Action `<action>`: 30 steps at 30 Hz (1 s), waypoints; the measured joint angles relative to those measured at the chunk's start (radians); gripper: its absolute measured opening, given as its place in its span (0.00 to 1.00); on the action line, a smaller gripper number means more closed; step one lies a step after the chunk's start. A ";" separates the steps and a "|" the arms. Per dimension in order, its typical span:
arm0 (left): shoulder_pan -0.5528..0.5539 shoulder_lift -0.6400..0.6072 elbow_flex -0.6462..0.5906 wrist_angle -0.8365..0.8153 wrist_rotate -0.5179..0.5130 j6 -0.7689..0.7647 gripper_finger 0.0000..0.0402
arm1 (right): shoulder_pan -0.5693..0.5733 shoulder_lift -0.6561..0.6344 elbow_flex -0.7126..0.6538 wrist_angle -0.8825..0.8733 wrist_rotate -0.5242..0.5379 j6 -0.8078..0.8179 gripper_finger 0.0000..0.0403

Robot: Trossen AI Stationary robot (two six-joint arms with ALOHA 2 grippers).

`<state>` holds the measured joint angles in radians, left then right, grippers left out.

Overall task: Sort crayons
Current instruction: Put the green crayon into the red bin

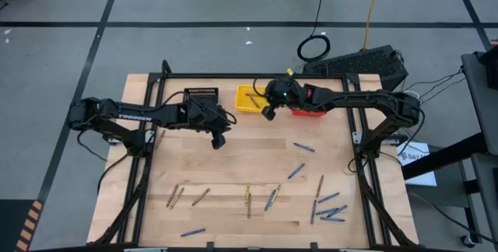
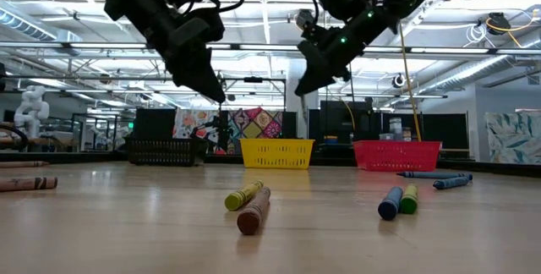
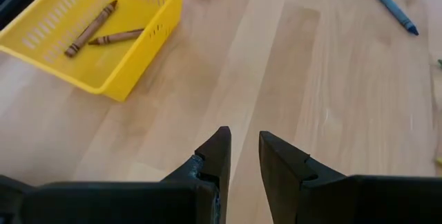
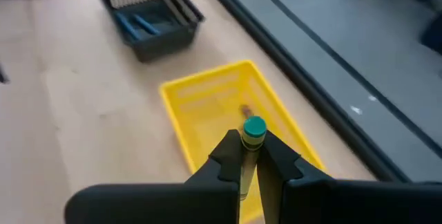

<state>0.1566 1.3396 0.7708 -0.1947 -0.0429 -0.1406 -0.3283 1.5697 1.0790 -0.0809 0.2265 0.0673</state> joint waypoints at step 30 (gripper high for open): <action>0.000 0.000 0.000 -0.043 -0.027 -0.010 0.19 | -0.115 -0.051 -0.001 -0.646 0.208 0.206 0.01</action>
<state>0.1566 1.3396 0.7704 -0.2380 -0.0696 -0.1506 -0.4429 1.5185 1.0782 -0.7269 0.4347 0.2733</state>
